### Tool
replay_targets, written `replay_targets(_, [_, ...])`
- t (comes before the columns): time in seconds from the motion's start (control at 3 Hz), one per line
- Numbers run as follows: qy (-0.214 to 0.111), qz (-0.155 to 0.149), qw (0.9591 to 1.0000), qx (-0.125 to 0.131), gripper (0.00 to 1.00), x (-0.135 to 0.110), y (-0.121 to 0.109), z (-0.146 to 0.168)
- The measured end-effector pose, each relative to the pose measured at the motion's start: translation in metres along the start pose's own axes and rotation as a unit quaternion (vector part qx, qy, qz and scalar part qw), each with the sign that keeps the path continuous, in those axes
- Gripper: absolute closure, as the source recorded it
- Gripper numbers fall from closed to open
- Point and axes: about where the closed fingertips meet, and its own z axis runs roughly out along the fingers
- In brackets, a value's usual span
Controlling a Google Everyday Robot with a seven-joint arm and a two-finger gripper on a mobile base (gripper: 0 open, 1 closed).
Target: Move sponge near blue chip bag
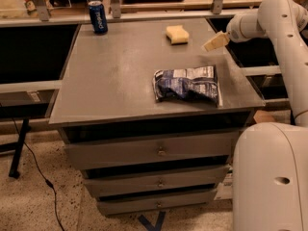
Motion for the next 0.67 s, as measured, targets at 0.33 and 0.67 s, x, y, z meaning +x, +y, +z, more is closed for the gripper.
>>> replay_targets(0.33, [0.0, 0.0, 1.0, 0.0, 0.0, 0.0, 0.0, 0.0])
replay_targets(0.67, [-0.017, 0.014, 0.9994, -0.025, 0.0, -0.004, 0.013, 0.006])
